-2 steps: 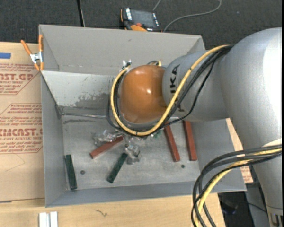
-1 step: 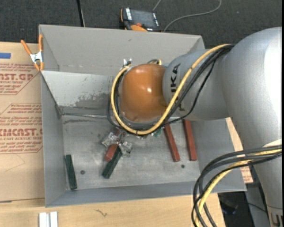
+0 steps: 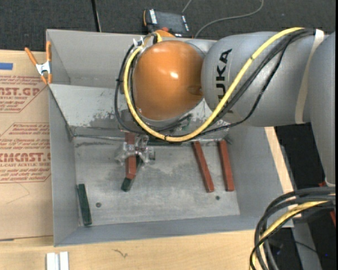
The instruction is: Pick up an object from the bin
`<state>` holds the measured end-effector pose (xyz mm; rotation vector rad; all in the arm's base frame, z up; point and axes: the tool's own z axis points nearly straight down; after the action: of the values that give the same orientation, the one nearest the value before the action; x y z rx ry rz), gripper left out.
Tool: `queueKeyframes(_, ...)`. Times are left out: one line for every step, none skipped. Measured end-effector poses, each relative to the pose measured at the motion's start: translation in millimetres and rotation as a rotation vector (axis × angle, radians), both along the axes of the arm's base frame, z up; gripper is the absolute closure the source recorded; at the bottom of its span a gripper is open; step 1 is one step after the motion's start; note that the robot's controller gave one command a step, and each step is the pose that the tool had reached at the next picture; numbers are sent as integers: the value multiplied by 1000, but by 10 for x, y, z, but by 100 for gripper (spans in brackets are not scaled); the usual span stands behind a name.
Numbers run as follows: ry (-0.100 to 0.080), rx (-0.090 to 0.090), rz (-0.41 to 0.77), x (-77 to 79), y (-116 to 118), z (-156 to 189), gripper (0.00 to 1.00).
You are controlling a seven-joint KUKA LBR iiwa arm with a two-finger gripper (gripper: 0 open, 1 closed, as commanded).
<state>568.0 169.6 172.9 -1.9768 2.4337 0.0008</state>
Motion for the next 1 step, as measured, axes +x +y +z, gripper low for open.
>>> queueKeyframes(4, 0, -1, -7, -8, -15, 100)
